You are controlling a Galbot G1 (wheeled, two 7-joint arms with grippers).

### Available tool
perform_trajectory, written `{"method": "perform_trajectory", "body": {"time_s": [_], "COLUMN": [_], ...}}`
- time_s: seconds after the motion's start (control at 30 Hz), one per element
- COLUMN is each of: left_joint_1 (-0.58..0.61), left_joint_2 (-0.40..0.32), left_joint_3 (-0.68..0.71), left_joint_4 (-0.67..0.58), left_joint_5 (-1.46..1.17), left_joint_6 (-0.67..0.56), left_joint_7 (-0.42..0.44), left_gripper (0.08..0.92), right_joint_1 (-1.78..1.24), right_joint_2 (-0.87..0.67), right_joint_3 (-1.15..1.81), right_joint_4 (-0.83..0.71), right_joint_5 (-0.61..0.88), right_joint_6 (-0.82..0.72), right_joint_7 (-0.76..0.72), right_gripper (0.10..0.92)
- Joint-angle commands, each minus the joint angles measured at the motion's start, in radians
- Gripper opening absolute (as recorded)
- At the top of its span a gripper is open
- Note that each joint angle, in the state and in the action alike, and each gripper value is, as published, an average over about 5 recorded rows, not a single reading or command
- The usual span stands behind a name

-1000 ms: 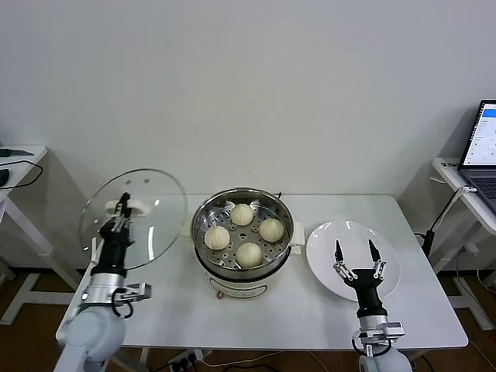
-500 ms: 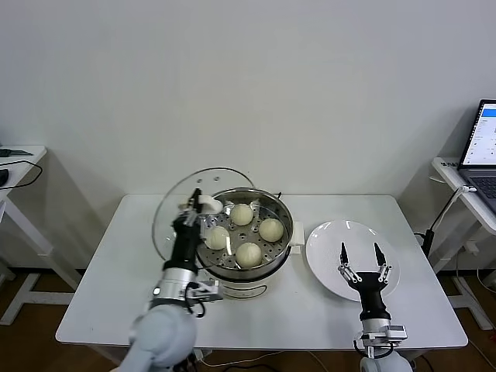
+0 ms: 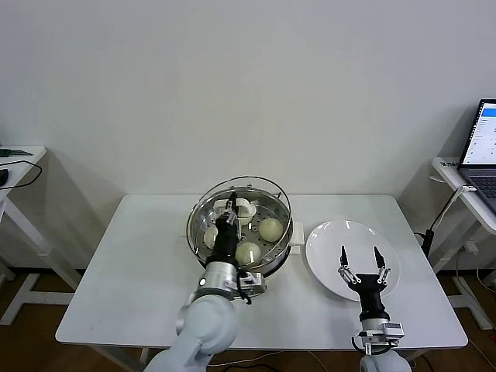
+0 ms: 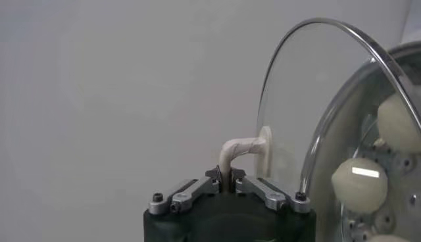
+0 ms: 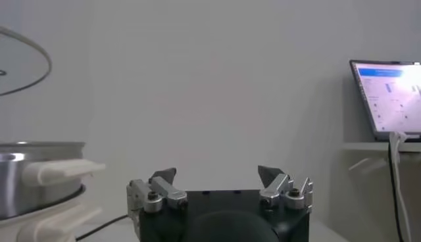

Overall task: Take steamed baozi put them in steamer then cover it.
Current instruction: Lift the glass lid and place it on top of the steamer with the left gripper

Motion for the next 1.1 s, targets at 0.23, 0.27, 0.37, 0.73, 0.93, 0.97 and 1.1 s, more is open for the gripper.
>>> {"method": "perform_trajectory", "body": {"time_s": [0.23, 0.27, 0.37, 0.73, 0.93, 0.97, 1.1], "left_joint_1": [-0.053, -0.054, -0.058, -0.078, -0.083, -0.083, -0.084], "left_joint_2": [-0.071, -0.07, -0.064, -0.047, -0.054, -0.055, -0.056], "left_joint_3": [0.045, 0.045, 0.045, 0.04, 0.042, 0.042, 0.042], "left_joint_4": [0.131, 0.133, 0.137, 0.151, 0.161, 0.162, 0.17], "left_joint_5": [0.165, 0.174, 0.193, 0.206, 0.185, 0.185, 0.188], "left_joint_6": [0.002, 0.0, -0.005, -0.009, -0.004, -0.004, -0.006], "left_joint_7": [0.042, 0.045, 0.058, 0.113, 0.121, 0.122, 0.124], "left_gripper": [0.187, 0.187, 0.187, 0.187, 0.187, 0.187, 0.187], "right_joint_1": [0.015, 0.015, 0.015, 0.019, 0.021, 0.021, 0.02], "right_joint_2": [0.011, 0.012, 0.012, 0.013, 0.013, 0.013, 0.013], "right_joint_3": [0.0, 0.0, 0.001, 0.001, 0.001, 0.001, 0.003], "right_joint_4": [-0.024, -0.024, -0.026, -0.035, -0.036, -0.037, -0.036], "right_joint_5": [-0.014, -0.015, -0.016, -0.017, -0.015, -0.014, -0.014], "right_joint_6": [-0.024, -0.023, -0.02, -0.011, -0.01, -0.01, -0.007], "right_joint_7": [0.001, 0.001, 0.0, -0.003, -0.002, -0.002, -0.003], "right_gripper": [0.823, 0.823, 0.823, 0.823, 0.823, 0.823, 0.823]}}
